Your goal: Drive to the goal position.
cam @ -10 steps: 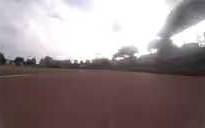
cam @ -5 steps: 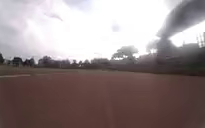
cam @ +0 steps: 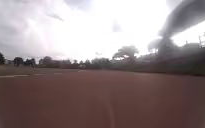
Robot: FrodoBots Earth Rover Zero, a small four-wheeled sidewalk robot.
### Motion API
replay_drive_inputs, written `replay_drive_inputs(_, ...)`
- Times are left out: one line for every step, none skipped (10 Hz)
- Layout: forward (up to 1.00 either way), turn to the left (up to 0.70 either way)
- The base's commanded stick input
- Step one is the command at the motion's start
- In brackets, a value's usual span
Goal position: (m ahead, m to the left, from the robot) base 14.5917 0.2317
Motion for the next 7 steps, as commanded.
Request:
replay_drive_inputs(0.70,0.00)
replay_drive_inputs(0.70,0.00)
replay_drive_inputs(0.70,0.00)
replay_drive_inputs(0.70,0.00)
replay_drive_inputs(0.70,0.00)
replay_drive_inputs(0.70,0.00)
replay_drive_inputs(0.70,0.00)
